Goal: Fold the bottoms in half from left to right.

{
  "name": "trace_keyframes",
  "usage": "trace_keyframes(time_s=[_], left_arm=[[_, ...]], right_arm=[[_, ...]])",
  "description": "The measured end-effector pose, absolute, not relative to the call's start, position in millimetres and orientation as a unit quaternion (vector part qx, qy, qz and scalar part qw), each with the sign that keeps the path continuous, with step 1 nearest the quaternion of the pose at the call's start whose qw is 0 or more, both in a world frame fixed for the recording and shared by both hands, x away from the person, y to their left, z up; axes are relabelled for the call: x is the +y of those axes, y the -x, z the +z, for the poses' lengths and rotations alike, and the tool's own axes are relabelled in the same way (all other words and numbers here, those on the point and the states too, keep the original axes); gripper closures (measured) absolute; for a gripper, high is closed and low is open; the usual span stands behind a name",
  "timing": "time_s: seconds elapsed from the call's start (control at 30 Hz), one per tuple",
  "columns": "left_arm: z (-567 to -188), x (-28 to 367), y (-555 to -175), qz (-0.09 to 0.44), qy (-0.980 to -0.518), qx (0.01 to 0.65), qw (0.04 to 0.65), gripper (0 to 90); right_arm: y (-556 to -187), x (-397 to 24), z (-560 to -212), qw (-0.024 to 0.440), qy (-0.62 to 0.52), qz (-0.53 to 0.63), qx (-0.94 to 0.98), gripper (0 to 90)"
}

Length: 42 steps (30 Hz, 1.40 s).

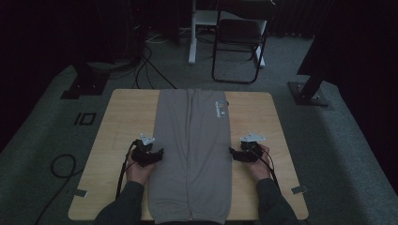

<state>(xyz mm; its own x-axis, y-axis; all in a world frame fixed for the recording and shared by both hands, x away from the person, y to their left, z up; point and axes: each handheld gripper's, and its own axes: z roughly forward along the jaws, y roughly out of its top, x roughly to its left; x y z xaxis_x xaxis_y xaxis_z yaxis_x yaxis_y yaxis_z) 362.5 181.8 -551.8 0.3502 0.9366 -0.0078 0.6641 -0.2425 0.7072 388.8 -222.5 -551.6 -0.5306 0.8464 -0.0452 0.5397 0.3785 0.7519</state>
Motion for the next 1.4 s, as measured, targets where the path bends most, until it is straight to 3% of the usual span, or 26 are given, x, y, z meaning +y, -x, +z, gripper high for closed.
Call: trace_keyframes(time_s=[0.2, 0.33, 0.53, 0.67, 1.0, 1.4], left_arm=[[-550.6, 183.0, -354.1, 0.218, -0.753, 0.539, 0.309, 41.5], [-548.8, 184.6, -350.6, 0.215, -0.752, 0.541, 0.309, 51.2], [-547.6, 189.1, -349.9, 0.207, -0.758, 0.534, 0.312, 76.6], [-546.5, 195.9, -351.9, 0.203, -0.764, 0.529, 0.308, 84.0], [-546.8, 217.3, -358.4, 0.246, -0.752, 0.545, 0.279, 87.0], [-545.6, 239.6, -362.2, 0.242, -0.725, 0.580, 0.280, 88.0]], right_arm=[[-387.6, -221.3, -552.3, 0.220, -0.431, 0.347, 0.804, 33.6], [-386.6, -222.9, -552.3, 0.220, -0.434, 0.344, 0.803, 33.6], [-384.5, -224.9, -553.1, 0.220, -0.437, 0.340, 0.803, 33.7], [-384.0, -226.0, -553.6, 0.217, -0.439, 0.341, 0.802, 33.8], [-385.2, -230.6, -555.0, 0.217, -0.445, 0.342, 0.799, 34.0], [-388.8, -236.1, -557.1, 0.199, -0.446, 0.356, 0.797, 32.9]])
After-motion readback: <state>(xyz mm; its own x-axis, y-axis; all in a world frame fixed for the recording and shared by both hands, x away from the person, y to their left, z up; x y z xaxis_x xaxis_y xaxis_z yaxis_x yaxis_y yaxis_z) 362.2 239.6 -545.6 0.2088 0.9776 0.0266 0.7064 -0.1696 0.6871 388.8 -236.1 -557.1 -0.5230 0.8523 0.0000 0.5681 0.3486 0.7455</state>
